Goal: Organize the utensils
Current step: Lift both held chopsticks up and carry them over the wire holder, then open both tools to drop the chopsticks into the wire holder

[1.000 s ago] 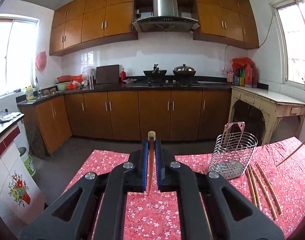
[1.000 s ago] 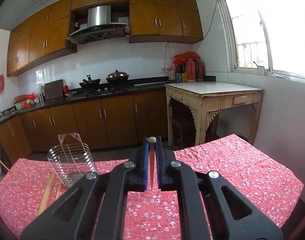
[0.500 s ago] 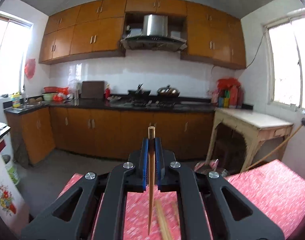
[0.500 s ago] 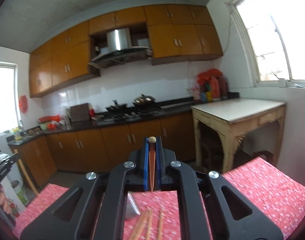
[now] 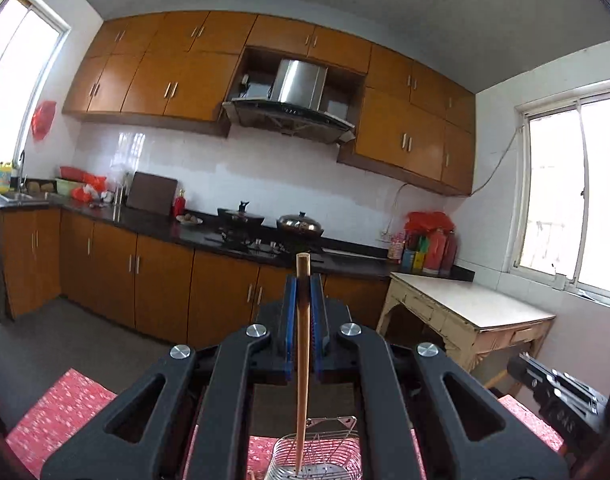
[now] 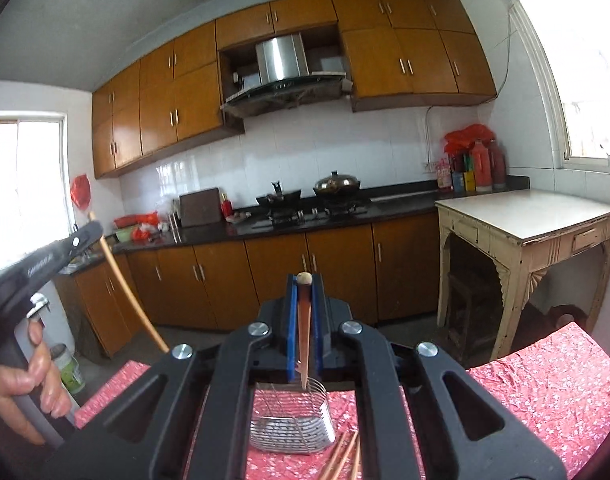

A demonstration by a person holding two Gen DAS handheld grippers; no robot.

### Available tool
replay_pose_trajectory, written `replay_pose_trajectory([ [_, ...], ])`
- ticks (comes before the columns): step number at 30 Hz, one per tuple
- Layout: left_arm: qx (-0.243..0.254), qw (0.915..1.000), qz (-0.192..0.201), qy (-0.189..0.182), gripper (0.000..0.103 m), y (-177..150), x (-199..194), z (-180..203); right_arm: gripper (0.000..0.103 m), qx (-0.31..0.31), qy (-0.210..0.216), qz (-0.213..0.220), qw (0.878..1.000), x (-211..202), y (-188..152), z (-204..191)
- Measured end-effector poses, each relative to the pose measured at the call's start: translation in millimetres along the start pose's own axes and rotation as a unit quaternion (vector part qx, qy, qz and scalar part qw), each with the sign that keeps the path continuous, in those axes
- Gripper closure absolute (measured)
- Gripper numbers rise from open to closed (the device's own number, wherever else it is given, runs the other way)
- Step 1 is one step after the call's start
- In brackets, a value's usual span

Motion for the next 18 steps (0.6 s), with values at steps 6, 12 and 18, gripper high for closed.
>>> replay_pose_trajectory([
  [6, 0.015, 0.9996, -0.01, 0.023, 0.096, -28, 33, 5, 0.095, 0.018, 0.015, -0.061, 0.998, 48, -17, 4],
  [12, 0.028, 0.9985, 0.0, 0.046, 0.096, -28, 49, 6, 0.095, 0.01, 0.001, -0.086, 0.996, 85, -24, 7],
  [18, 0.015, 0.9989, -0.004, 0.044, 0.096, -22, 54, 0, 0.095, 0.002, -0.002, -0.089, 0.996, 95, -29, 6],
])
Point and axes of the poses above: each gripper's, at about its wrist camera, not at the fingertips, and x roughly the way its jaws point, z to its right, y to its top, the point moved 7 cm from there along x, roughly the way its jaws point, and after that the axes turned 3 degrees about x, right-handed, at the moved point
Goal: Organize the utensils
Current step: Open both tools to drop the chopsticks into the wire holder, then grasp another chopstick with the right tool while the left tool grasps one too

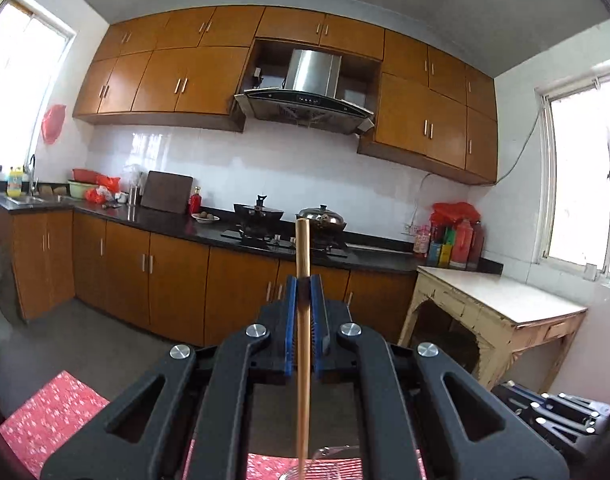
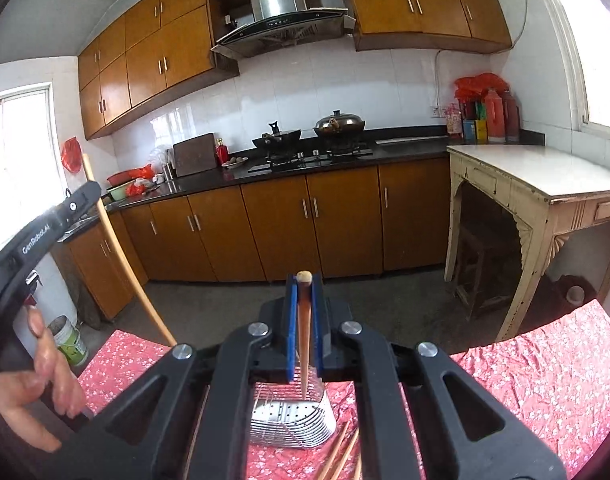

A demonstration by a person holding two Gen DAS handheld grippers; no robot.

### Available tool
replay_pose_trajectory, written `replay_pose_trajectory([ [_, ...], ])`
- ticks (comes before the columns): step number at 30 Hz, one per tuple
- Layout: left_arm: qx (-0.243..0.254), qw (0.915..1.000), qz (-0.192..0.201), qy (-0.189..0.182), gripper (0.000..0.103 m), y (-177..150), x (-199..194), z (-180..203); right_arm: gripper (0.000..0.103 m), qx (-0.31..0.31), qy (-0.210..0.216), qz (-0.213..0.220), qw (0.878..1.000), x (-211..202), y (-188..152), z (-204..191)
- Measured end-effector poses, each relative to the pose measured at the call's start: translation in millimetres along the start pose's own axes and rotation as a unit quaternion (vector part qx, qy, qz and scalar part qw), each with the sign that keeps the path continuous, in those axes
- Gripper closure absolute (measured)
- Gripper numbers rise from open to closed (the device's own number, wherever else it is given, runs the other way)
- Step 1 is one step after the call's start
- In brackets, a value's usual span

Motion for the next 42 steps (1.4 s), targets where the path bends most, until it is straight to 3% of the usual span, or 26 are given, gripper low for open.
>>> replay_pose_trajectory([
  [6, -0.002, 0.9996, -0.028, 0.0, 0.096, -22, 17, 0, 0.095, -0.001, 0.001, -0.009, 1.0, 11, -3, -2],
  [14, 0.007, 0.9948, -0.101, 0.012, 0.095, -48, 38, -5, 0.093, 0.007, -0.011, -0.024, 1.0, 27, 1, 3],
  [15, 0.007, 0.994, -0.109, 0.011, 0.091, -49, 40, -6, 0.089, 0.009, -0.017, -0.023, 1.0, 28, 3, 5],
  [17, 0.007, 0.9929, -0.117, 0.021, 0.067, -49, 37, -13, 0.061, 0.015, -0.028, -0.013, 0.999, 23, 6, 10],
  [18, 0.008, 0.9934, -0.111, 0.03, 0.054, -46, 32, -18, 0.06, 0.018, -0.034, -0.005, 0.999, 17, 8, 14],
  [27, 0.021, 0.9929, -0.106, 0.05, 0.044, -36, -9, -49, 0.053, 0.03, -0.06, 0.004, 0.998, -27, 0, 42],
  [32, 0.032, 0.9903, -0.119, 0.064, 0.04, -56, -43, -74, 0.053, 0.05, -0.08, -0.007, 0.996, -54, -35, 73],
  [36, 0.04, 0.986, -0.145, 0.072, 0.04, -94, -69, -91, 0.053, 0.067, -0.095, -0.044, 0.992, -59, -84, 98],
  [39, 0.044, 0.9821, -0.168, 0.073, 0.04, -128, -87, -97, 0.055, 0.067, -0.103, -0.089, 0.988, -54, -133, 107],
  [42, 0.054, 0.9762, -0.198, 0.069, 0.04, -166, -102, -98, 0.067, 0.063, -0.096, -0.149, 0.982, -46, -191, 104],
])
Point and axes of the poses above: each gripper's, at about its wrist camera, not at the fingertips, and x roughly the way its jaws point, z to its right, y to its top, the point moved 7 cm from there along x, roughly the way its jaws point, and after that the axes turned 3 degrees about x, right-handed, at the moved point
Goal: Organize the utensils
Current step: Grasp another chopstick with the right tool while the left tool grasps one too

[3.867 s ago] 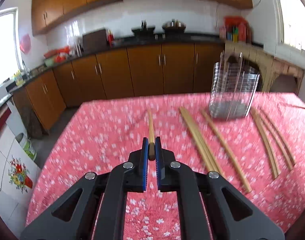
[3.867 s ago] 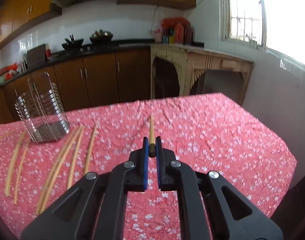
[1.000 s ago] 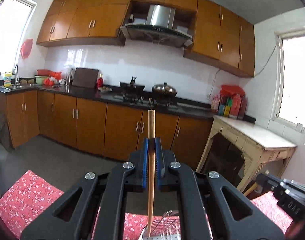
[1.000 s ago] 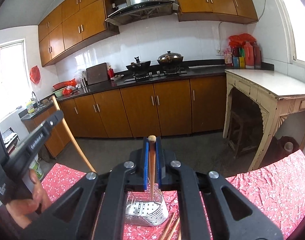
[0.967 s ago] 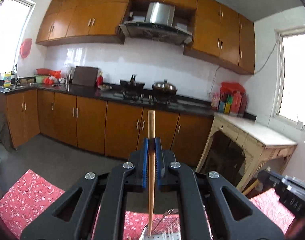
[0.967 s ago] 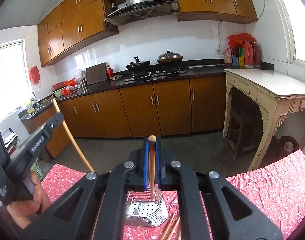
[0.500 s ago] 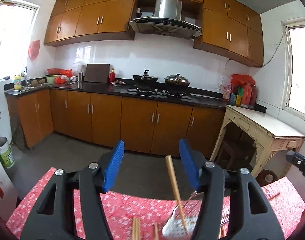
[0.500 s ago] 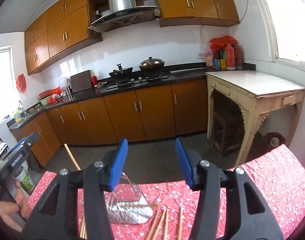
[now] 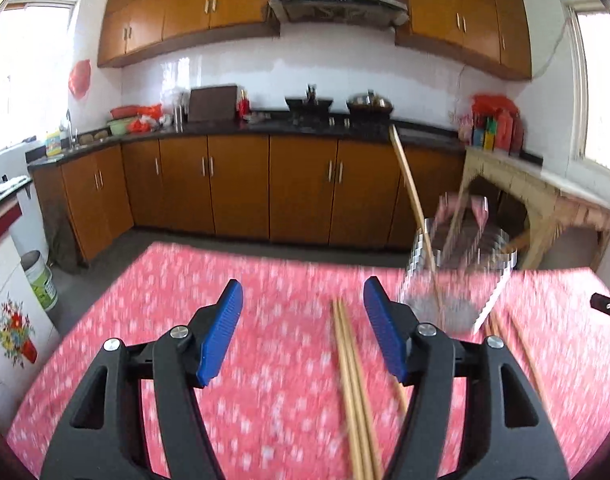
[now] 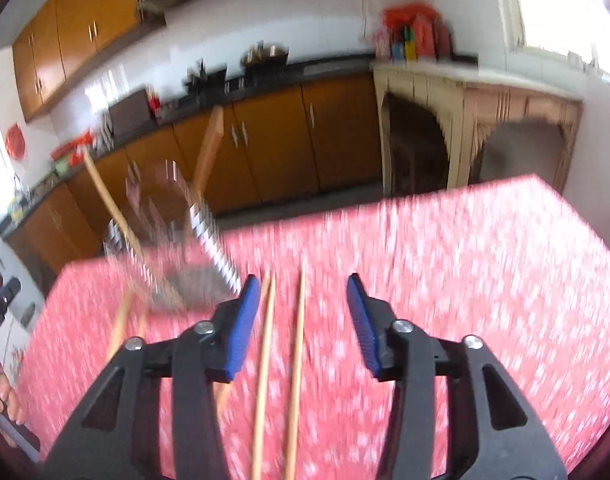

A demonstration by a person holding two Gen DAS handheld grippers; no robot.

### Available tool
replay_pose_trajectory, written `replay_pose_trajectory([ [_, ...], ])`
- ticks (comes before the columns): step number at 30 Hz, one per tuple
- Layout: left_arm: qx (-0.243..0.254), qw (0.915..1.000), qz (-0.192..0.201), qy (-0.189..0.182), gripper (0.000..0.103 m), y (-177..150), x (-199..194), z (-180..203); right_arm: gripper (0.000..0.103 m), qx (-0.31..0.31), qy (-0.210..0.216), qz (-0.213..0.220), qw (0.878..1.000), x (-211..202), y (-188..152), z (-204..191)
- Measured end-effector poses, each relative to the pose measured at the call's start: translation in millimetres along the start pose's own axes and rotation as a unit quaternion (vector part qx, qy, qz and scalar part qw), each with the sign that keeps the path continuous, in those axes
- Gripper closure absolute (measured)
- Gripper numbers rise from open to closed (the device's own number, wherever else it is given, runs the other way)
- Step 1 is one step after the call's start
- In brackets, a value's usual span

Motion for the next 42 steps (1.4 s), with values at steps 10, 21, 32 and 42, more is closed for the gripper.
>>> replay_pose_trajectory([
  [10, 0.019, 0.9946, -0.099, -0.025, 0.04, -85, 11, 15, 0.079, -0.043, -0.009, -0.105, 0.994, 32, -107, -10],
  [21, 0.011, 0.9891, -0.136, -0.056, 0.053, -110, 17, 26, 0.095, 0.011, -0.089, -0.082, 0.993, 48, -81, 35],
  [32, 0.037, 0.9794, -0.184, -0.075, 0.069, -124, 35, 44, 0.095, 0.009, -0.089, -0.084, 0.992, 45, -79, 42],
  [42, 0.062, 0.9757, -0.203, -0.055, 0.076, -127, 47, 46, 0.095, -0.001, -0.091, -0.086, 0.992, 54, -74, 37],
])
Point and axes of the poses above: each gripper's, at about its wrist camera, not at the fingertips, and x roughly the way its jaws point, z to its right, y to its top, the point moved 7 cm from there along x, roughly the way its jaws point, and after that the axes turned 3 degrees about x, right-handed, at the moved point
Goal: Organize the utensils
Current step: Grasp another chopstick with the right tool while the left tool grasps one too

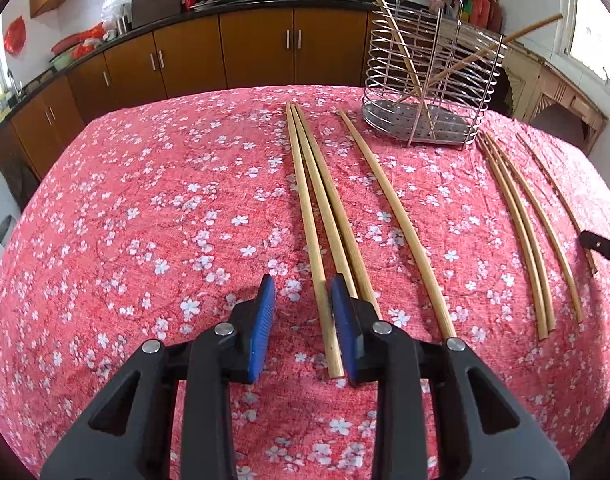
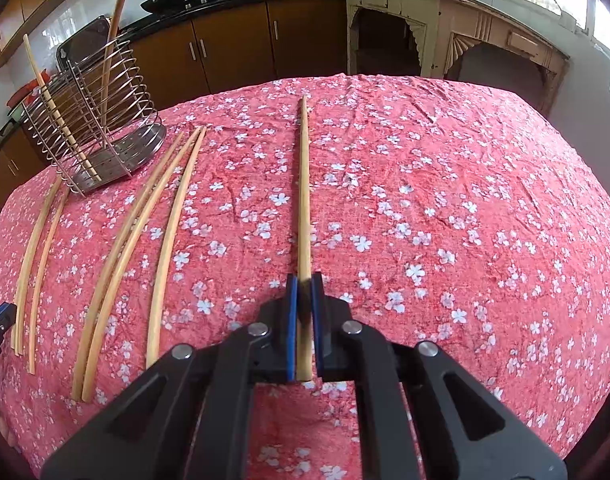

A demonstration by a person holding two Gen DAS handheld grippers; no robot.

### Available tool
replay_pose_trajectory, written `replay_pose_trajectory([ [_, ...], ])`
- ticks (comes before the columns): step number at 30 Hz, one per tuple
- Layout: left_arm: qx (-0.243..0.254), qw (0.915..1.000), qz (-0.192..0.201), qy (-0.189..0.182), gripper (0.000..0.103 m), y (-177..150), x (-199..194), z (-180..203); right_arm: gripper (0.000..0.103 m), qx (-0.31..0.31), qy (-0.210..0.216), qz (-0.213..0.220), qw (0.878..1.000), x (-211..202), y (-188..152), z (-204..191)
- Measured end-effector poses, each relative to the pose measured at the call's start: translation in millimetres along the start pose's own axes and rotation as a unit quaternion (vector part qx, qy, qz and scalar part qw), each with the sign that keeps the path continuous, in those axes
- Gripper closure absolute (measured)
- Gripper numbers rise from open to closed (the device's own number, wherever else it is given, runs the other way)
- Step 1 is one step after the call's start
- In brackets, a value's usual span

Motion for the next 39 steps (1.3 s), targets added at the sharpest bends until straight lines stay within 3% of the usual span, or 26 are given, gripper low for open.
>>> replay_pose_trajectory([
  [4, -0.008, 0.9994, -0.002, 0.034, 0.089, 12, 10, -25, 0.095, 0.008, -0.013, 0.001, 1.0, 6, 11, 7],
  [10, -0.042, 0.996, -0.006, 0.079, 0.091, 29, 25, -79, 0.095, 0.041, -0.046, 0.008, 0.998, 15, 27, 40],
  [18, -0.065, 0.9964, -0.001, 0.053, 0.09, 32, 27, -92, 0.094, 0.014, -0.075, 0.035, 0.996, 14, 24, 44],
  [35, -0.057, 0.997, -0.002, 0.052, 0.084, 34, 26, -84, 0.092, 0.03, -0.058, 0.034, 0.997, 15, 23, 48],
  [39, -0.054, 0.9976, -0.001, 0.042, 0.073, 34, 27, -82, 0.091, 0.031, -0.058, 0.034, 0.997, 15, 23, 49],
])
Point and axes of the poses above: each gripper's, at about its wrist camera, not at the fingertips, and x roughly the way its jaws point, z to its right, y to its top, the point moved 7 cm from there along x, roughly the way its jaws point, and after that the axes turned 3 degrees about x, right-handed, at the moved point
